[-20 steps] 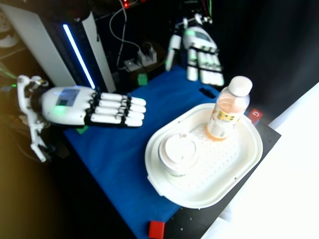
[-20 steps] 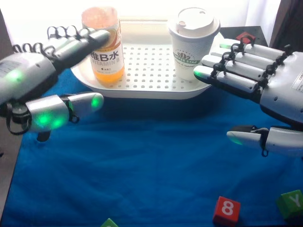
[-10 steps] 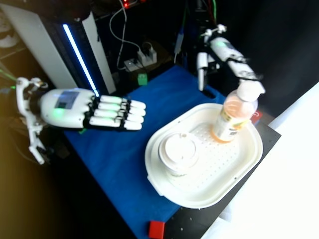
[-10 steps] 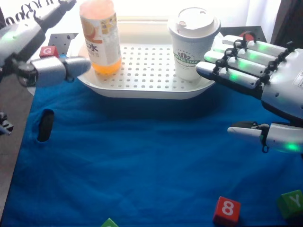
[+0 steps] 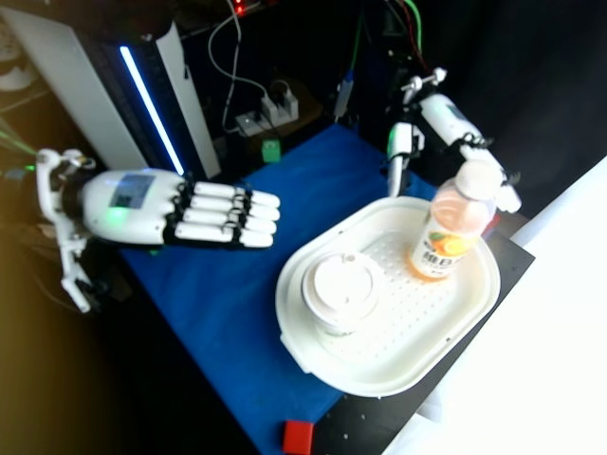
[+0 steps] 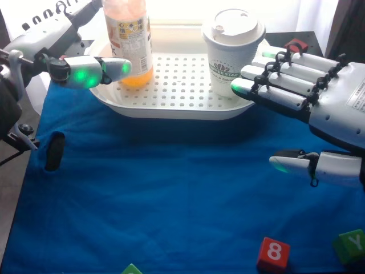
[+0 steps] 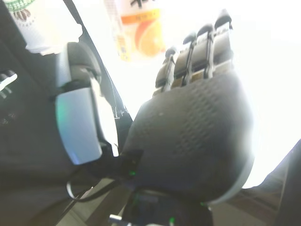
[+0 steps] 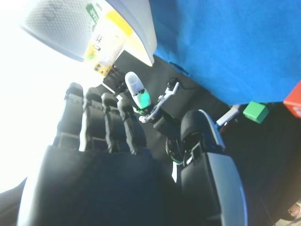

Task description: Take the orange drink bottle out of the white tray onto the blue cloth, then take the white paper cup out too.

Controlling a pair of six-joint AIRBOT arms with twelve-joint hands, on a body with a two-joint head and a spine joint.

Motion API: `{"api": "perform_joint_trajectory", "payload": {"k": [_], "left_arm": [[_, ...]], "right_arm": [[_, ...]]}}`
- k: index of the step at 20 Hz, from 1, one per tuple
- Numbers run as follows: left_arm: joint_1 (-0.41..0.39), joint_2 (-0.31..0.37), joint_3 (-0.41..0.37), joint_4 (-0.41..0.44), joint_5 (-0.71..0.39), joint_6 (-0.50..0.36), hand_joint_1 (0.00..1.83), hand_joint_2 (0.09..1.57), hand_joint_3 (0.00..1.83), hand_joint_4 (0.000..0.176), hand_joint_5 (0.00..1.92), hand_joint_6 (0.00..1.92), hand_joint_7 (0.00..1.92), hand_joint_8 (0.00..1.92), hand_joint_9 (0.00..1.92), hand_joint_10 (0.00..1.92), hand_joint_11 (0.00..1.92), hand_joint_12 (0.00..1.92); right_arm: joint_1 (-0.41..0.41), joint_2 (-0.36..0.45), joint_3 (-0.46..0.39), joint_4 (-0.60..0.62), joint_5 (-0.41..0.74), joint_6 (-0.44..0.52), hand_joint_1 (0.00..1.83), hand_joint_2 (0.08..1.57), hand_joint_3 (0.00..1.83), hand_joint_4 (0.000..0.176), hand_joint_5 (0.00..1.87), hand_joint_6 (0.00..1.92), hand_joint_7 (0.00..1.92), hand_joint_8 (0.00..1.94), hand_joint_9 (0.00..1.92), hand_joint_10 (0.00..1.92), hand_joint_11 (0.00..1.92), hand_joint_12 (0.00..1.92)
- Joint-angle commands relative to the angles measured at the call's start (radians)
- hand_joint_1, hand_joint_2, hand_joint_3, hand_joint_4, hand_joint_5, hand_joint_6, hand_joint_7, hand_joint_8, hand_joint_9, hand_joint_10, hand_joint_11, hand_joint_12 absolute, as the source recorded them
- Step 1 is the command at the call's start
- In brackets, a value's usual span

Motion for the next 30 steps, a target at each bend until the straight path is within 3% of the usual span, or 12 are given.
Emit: {"api": "perform_joint_trajectory", "payload": {"k": [1,3,11,15,16,17,18,20,21,25,27,30], "left_arm": [[-0.017,-0.002,0.01,0.003,-0.094,-0.005,0.55,1.07,0.0,0.114,0.0,0.0,0.0,0.0,0.0,0.0,0.0,0.45],[-0.028,-0.009,0.026,-0.009,-0.077,0.007,0.59,1.09,0.0,0.098,0.0,0.0,0.0,0.0,0.0,0.0,0.0,0.02],[-0.109,-0.082,0.118,-0.003,0.031,0.01,0.65,1.04,0.0,0.167,0.0,0.0,0.0,0.0,0.0,0.0,0.0,0.0],[-0.122,-0.14,0.188,0.026,0.07,-0.074,0.6,0.94,0.0,0.176,0.0,0.0,0.0,0.0,0.0,0.0,0.0,0.0],[-0.118,-0.16,0.22,0.048,0.08,-0.141,0.69,1.07,0.0,0.017,0.0,0.0,0.21,0.0,0.08,0.27,0.02,1.19],[-0.11,-0.166,0.229,0.056,0.077,-0.18,0.69,1.07,0.0,0.017,0.0,0.0,0.21,0.0,0.08,0.27,0.02,1.19],[-0.097,-0.172,0.24,0.066,0.069,-0.225,0.78,1.07,0.0,0.028,0.13,0.07,0.33,0.04,0.16,0.67,0.0,1.57],[-0.082,-0.182,0.257,0.072,0.065,-0.272,0.88,1.1,0.0,0.0,0.22,0.96,0.38,1.0,0.35,1.38,0.23,1.88],[-0.077,-0.183,0.257,0.07,0.061,-0.274,0.92,1.11,0.0,0.0,0.27,1.13,0.34,1.33,0.4,1.59,0.35,1.91],[-0.074,-0.171,0.238,0.096,0.023,-0.294,0.92,1.16,0.0,0.0,0.25,1.27,0.28,1.45,0.39,1.71,0.5,1.92],[-0.074,-0.156,0.218,0.11,-0.003,-0.294,0.97,1.18,0.0,0.0,0.28,1.12,0.41,1.26,0.43,1.57,0.47,1.92],[-0.072,-0.131,0.182,0.134,-0.055,-0.294,0.92,1.19,0.0,0.0,0.29,1.05,0.4,1.16,0.38,1.54,0.37,1.92]], "right_arm": [[0.007,-0.001,0.001,0.009,0.122,0.001,0.38,1.3,0.0,0.0,0.0,0.0,0.0,0.0,0.0,0.0,0.0,0.0],[0.007,-0.001,0.001,0.009,0.122,0.001,0.44,1.29,0.0,0.0,0.0,0.0,0.0,0.0,0.0,0.0,0.0,0.0],[0.005,-0.004,0.001,0.009,0.122,0.001,0.45,1.29,0.0,0.0,0.0,0.0,0.0,0.0,0.0,0.0,0.02,0.01],[0.003,-0.008,0.002,0.009,0.122,0.001,0.48,1.28,0.0,0.0,0.0,0.0,0.0,0.0,0.0,0.0,0.01,0.01],[0.002,-0.009,0.002,0.009,0.122,0.001,0.52,1.28,0.0,0.0,0.0,0.0,0.0,0.0,0.0,0.0,0.02,0.01],[0.002,-0.008,0.002,0.009,0.122,0.001,0.52,1.28,0.0,0.0,0.0,0.0,0.0,0.0,0.0,0.0,0.02,0.01],[0.002,-0.008,0.002,0.009,0.122,0.001,0.54,1.27,0.0,0.0,0.0,0.0,0.0,0.0,0.0,0.0,0.03,0.02],[-0.001,-0.008,0.001,0.009,0.122,0.001,0.53,1.26,0.01,0.0,0.0,0.0,0.0,0.0,0.0,0.0,0.0,0.28],[-0.003,-0.008,0.001,0.009,0.122,0.001,0.55,1.26,0.0,0.0,0.0,0.0,0.0,0.0,0.0,0.0,0.0,0.37],[-0.008,-0.009,0.001,0.01,0.122,0.001,0.63,1.27,0.0,0.0,0.0,0.0,0.0,0.0,0.0,0.0,0.0,0.28],[-0.009,-0.009,0.001,0.011,0.122,0.001,0.61,1.27,0.0,0.0,0.0,0.0,0.0,0.0,0.0,0.0,0.0,0.32],[-0.013,-0.009,0.001,0.015,0.122,0.001,0.62,1.27,0.0,0.0,0.0,0.0,0.0,0.0,0.0,0.0,0.0,0.73]]}}
